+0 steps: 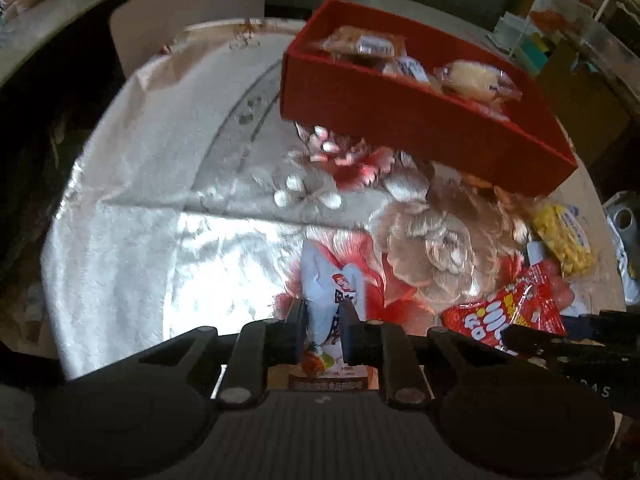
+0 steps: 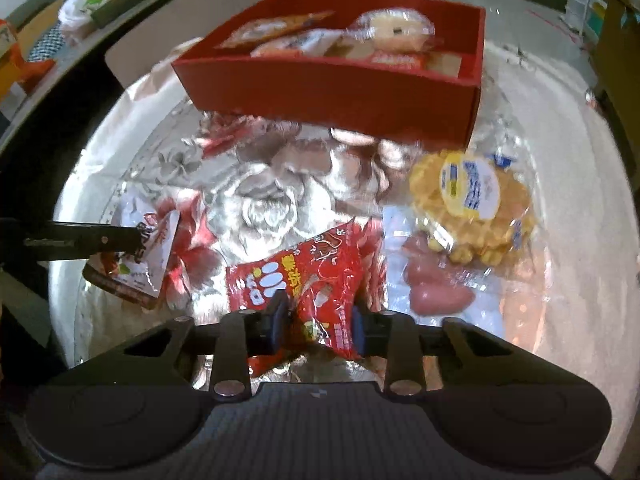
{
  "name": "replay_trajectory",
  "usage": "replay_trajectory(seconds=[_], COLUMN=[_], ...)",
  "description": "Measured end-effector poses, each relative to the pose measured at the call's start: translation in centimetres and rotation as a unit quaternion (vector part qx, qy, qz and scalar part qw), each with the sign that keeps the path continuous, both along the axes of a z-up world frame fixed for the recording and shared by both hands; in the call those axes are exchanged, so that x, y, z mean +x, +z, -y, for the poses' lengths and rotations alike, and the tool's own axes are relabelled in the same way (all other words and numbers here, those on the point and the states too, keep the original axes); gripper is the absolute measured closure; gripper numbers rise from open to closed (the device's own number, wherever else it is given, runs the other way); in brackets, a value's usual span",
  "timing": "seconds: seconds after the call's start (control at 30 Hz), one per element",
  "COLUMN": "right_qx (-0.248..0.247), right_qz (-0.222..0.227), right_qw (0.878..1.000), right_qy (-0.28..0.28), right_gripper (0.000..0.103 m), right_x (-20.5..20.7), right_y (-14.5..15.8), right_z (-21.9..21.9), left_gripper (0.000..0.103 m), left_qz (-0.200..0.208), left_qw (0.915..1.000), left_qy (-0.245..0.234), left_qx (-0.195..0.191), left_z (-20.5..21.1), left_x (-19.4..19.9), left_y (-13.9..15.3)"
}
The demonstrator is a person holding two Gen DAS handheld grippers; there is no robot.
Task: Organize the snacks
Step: 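Lift both held bags and carry them over the red box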
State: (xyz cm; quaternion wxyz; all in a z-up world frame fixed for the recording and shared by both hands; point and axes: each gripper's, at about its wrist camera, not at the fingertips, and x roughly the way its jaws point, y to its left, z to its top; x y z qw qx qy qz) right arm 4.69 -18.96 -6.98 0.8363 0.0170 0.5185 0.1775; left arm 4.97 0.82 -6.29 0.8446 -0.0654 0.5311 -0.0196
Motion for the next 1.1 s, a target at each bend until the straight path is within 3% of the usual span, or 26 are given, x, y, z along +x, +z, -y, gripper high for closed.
replay_trajectory(seconds=[0.1, 0.17, 0.3, 0.4, 0.47, 0.57, 0.63, 0.87, 0.97, 1.0, 1.1], right_qx=[0.017, 0.042, 0.109, 0.153, 0.131, -0.017, -0.064, -0.081, -0.086, -0.079, -0.045], right_qz=[-0.021, -0.028, -0.081, -0.111, -0.112, -0.035, -0.022, -0.015, -0.012, -0.012, -0.009], right_qw=[0.999, 0.998, 0.989, 0.982, 0.983, 0.991, 0.989, 0.986, 0.984, 0.986, 0.989], right_qy=[-0.017, -0.028, -0.049, 0.011, 0.059, 0.127, 0.134, 0.148, 0.153, 0.150, 0.138], right_gripper=[0.033, 0.027, 0.023, 0.024, 0.024, 0.021, 0.021, 0.021, 0.010, 0.000, 0.000], right_x=[0.4, 0.7, 0.3, -1.6, -3.2, -4.6, -3.8, -0.6, -0.3, -0.2, -0.6], right_y=[-0.6, -0.4, -0.1, 0.4, 0.7, 1.7, 1.3, -1.0, -1.7, -1.8, -2.2], right_z=[0.1, 0.4, 1.3, 0.2, -1.1, -3.3, -3.8, -6.1, -6.5, -6.5, -6.0], left_gripper=[0.074, 0.069, 0.066, 0.066, 0.066, 0.066, 0.066, 0.065, 0.064, 0.063, 0.055], left_qz=[-0.014, -0.024, -0.018, -0.023, -0.028, -0.029, -0.028, -0.028, -0.029, -0.030, -0.029], left_qw=[0.9999, 0.9997, 0.9996, 0.9996, 0.9995, 0.9994, 0.9994, 0.9992, 0.9991, 0.9991, 0.9990], left_qy=[0.002, 0.007, -0.015, -0.017, -0.008, -0.010, -0.020, -0.029, -0.029, -0.029, -0.033], left_qx=[0.004, -0.005, 0.011, 0.008, -0.010, -0.012, -0.001, 0.001, -0.005, -0.008, -0.007], left_z=[0.2, 0.2, 1.1, 1.0, 0.3, 0.3, 0.6, 0.5, 0.2, 0.1, 0.4], left_x=[0.2, 0.5, 0.4, 0.6, 0.8, 0.8, 0.7, 0.8, 0.8, 0.9, 0.8], left_y=[-0.9, -1.4, -1.4, -1.4, -1.4, -1.4, -1.4, -1.5, -1.5, -1.5, -1.6])
